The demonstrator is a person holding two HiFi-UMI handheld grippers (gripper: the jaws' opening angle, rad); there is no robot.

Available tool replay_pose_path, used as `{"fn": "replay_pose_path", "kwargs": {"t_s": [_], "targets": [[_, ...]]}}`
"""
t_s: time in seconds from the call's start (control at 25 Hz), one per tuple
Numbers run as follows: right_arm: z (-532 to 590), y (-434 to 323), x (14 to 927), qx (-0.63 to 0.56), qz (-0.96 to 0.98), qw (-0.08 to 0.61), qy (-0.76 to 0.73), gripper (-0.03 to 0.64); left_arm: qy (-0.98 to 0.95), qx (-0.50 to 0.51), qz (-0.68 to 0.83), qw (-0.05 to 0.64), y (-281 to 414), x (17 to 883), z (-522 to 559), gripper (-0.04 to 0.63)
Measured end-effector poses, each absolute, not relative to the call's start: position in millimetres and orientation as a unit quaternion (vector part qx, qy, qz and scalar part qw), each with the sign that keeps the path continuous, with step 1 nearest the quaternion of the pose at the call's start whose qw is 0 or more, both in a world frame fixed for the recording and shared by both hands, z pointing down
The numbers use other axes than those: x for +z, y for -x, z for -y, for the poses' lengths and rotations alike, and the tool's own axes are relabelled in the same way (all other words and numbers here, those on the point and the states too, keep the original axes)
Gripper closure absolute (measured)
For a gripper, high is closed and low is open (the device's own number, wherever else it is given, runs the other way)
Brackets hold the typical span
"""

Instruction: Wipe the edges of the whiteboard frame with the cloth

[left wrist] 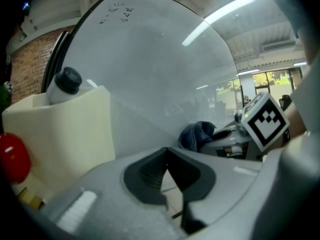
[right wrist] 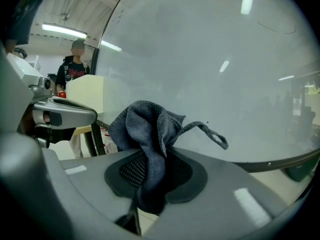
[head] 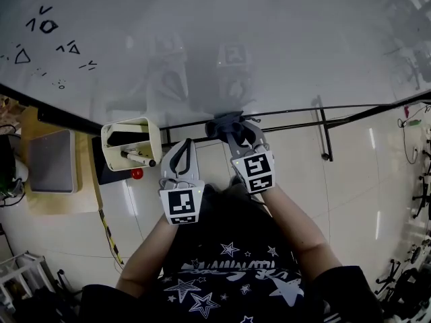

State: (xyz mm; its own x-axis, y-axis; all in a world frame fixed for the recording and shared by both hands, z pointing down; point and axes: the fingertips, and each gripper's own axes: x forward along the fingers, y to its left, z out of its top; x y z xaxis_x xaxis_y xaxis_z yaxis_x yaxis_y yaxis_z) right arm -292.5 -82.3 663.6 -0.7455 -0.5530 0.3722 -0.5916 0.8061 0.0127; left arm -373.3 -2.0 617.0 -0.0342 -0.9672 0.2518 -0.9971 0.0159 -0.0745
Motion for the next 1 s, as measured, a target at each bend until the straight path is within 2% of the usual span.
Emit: {"fn": "replay_pose_path", "kwargs": {"t_s": [0.72,1.0], "targets": [[75.5,309.8,668.7,0.059,0.955,0.178,-0.231,0.54,-0.616,0.122,0.776,0.051,377.4,588.4,-42.8,0.591],[54.1,359.1,672.0,0.049,0.956,0.176,-0.23,0.54,-0.579,0.123,0.805,0.051,437.6,584.7,-116.3,0.591]]}}
